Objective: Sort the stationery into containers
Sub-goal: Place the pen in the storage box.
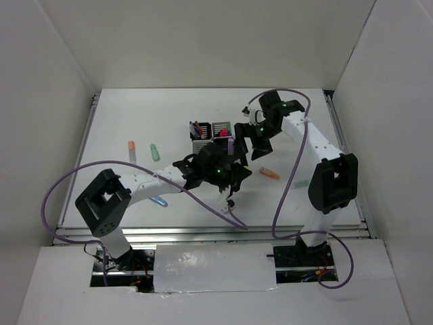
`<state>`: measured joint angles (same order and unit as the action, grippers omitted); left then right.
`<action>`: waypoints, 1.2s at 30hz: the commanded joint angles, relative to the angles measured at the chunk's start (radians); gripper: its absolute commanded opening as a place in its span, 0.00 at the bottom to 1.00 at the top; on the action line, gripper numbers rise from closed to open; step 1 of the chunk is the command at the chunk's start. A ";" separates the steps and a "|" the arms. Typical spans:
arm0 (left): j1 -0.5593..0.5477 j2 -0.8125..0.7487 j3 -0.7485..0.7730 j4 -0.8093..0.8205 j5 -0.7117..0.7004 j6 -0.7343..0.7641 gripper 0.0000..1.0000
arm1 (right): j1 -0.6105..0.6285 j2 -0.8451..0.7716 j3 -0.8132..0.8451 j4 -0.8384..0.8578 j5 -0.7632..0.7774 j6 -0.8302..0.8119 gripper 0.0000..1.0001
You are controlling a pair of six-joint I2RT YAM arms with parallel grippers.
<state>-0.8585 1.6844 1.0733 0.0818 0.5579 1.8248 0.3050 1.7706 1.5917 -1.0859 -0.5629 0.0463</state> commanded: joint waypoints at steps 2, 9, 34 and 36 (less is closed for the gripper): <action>0.021 -0.081 -0.026 0.059 0.190 -0.057 0.00 | -0.039 -0.031 0.118 -0.003 -0.035 -0.036 0.99; 0.056 -0.144 0.088 0.168 0.228 -0.635 0.00 | -0.357 0.009 0.396 0.089 -0.094 0.039 0.99; 0.538 0.324 0.663 0.562 0.232 -2.150 0.00 | -0.685 -0.379 -0.213 0.166 -0.011 -0.088 0.95; 0.530 0.327 0.634 0.584 0.252 -2.135 0.00 | -0.695 -0.385 -0.236 0.158 0.009 -0.102 0.95</action>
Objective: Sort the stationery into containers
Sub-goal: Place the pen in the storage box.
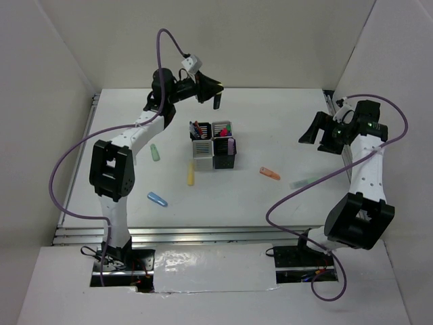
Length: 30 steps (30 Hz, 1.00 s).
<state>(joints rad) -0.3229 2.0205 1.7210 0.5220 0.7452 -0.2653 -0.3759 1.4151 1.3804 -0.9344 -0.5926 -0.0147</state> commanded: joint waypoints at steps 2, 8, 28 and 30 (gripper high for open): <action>-0.011 -0.006 -0.038 0.153 0.075 -0.023 0.00 | -0.018 -0.036 -0.040 0.002 0.056 -0.051 0.95; -0.018 0.012 -0.084 0.158 0.092 0.004 0.00 | -0.029 -0.047 -0.061 0.003 0.077 -0.053 0.95; -0.028 0.078 -0.138 0.153 0.086 0.029 0.14 | -0.023 -0.038 -0.124 0.031 0.152 -0.051 0.94; -0.028 0.083 -0.138 0.151 0.083 0.034 0.16 | -0.020 -0.036 -0.136 0.028 0.171 -0.057 0.94</action>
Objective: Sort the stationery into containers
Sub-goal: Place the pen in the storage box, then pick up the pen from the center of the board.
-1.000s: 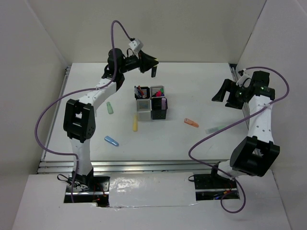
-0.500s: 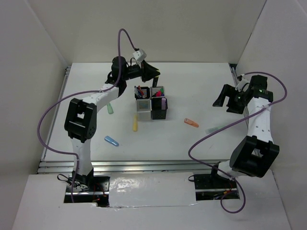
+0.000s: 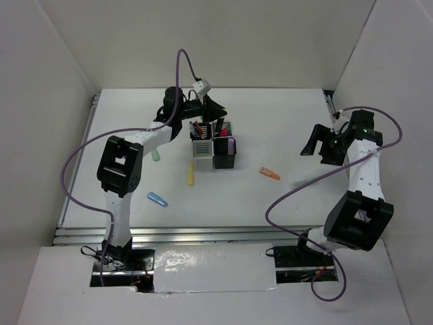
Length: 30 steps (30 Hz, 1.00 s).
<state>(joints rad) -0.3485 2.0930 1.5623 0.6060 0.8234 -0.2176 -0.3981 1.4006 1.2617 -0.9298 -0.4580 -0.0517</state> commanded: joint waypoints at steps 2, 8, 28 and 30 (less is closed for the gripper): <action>-0.004 0.013 0.018 0.064 -0.004 0.000 0.20 | 0.002 -0.022 -0.027 0.022 0.056 -0.023 0.94; -0.006 0.012 0.019 0.028 -0.017 0.053 0.36 | 0.002 -0.015 -0.068 0.020 0.096 -0.017 0.94; -0.023 -0.108 0.025 -0.055 -0.122 0.199 0.52 | -0.002 0.145 -0.122 0.060 0.326 0.214 0.87; -0.024 -0.146 0.018 -0.064 -0.165 0.249 0.53 | -0.005 0.182 -0.092 0.056 0.373 0.263 0.85</action>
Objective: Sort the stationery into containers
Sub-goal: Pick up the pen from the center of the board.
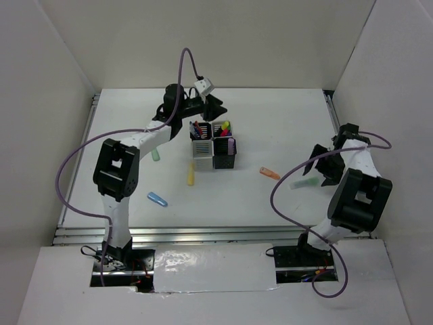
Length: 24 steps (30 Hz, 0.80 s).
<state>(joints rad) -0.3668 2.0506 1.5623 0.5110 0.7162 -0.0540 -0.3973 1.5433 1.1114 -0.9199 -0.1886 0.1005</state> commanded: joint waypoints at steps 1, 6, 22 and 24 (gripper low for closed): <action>-0.006 -0.115 0.013 0.026 -0.075 0.100 0.53 | -0.008 0.064 0.070 0.044 0.109 0.125 0.84; -0.004 -0.213 -0.031 0.031 -0.237 0.122 0.60 | -0.003 0.147 0.102 0.044 0.159 0.171 0.78; -0.011 -0.400 -0.143 -0.072 -0.380 0.184 0.64 | 0.038 0.351 0.189 0.049 0.186 0.159 0.63; -0.011 -0.409 -0.157 -0.083 -0.397 0.172 0.64 | 0.046 0.362 0.192 0.049 0.186 0.159 0.59</action>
<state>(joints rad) -0.3733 1.6985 1.4189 0.4221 0.3641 0.1059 -0.3664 1.8862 1.2625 -0.8883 -0.0204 0.2554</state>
